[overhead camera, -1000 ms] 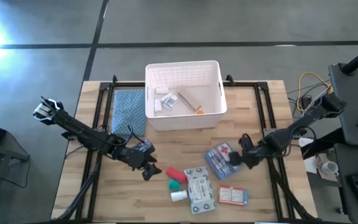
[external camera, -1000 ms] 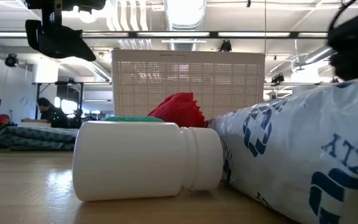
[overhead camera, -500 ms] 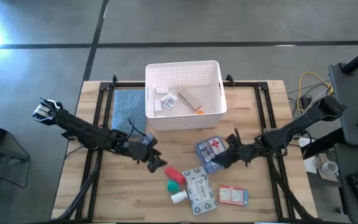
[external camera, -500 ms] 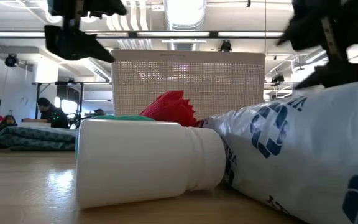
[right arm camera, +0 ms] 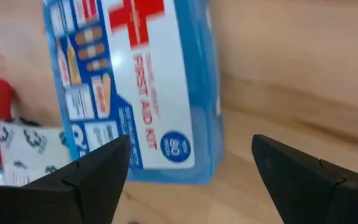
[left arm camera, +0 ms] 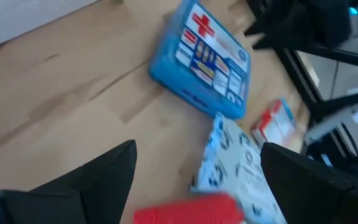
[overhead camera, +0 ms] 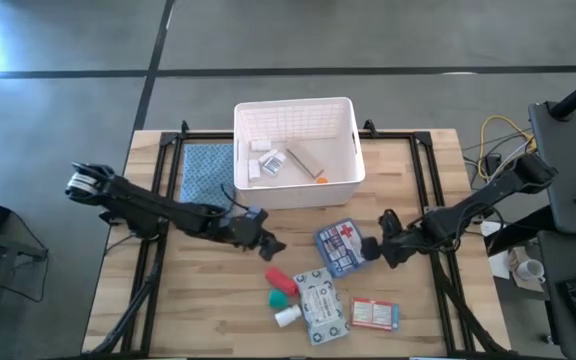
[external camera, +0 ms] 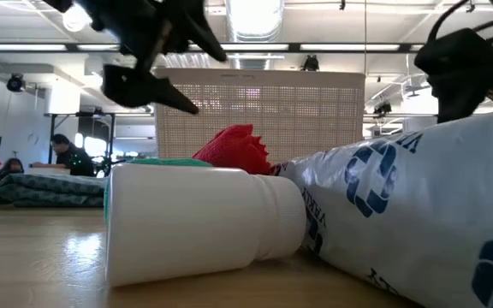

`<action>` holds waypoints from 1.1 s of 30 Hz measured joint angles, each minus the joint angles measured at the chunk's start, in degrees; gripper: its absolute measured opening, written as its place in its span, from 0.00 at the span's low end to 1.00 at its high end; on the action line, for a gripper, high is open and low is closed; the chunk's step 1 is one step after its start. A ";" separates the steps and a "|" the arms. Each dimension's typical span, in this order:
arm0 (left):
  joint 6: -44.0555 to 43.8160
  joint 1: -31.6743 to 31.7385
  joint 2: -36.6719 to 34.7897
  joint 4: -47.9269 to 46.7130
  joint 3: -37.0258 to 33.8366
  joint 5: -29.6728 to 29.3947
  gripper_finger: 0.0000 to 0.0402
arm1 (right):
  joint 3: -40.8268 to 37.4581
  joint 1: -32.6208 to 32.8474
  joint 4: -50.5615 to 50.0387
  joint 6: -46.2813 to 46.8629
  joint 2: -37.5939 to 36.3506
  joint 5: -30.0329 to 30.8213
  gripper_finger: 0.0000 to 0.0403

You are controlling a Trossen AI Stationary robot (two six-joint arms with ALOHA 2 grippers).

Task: Pick & place medical supplies in basket/bin
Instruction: Put the blue first aid kit into the white container

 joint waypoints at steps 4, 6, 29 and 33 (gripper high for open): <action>0.00 1.75 6.80 1.17 3.24 0.16 0.80 | -4.41 0.00 9.34 -2.45 -0.15 -0.58 0.81; 0.07 2.10 10.60 1.20 5.52 0.36 0.80 | -7.33 0.00 13.67 -2.49 -0.15 0.44 0.81; 5.38 6.42 41.33 -4.16 34.84 15.21 0.80 | -14.28 -0.02 26.27 -1.87 -0.19 5.60 0.81; 5.30 6.53 41.14 -3.37 32.93 15.37 0.79 | -16.88 -0.09 28.21 -0.83 -0.17 7.71 0.81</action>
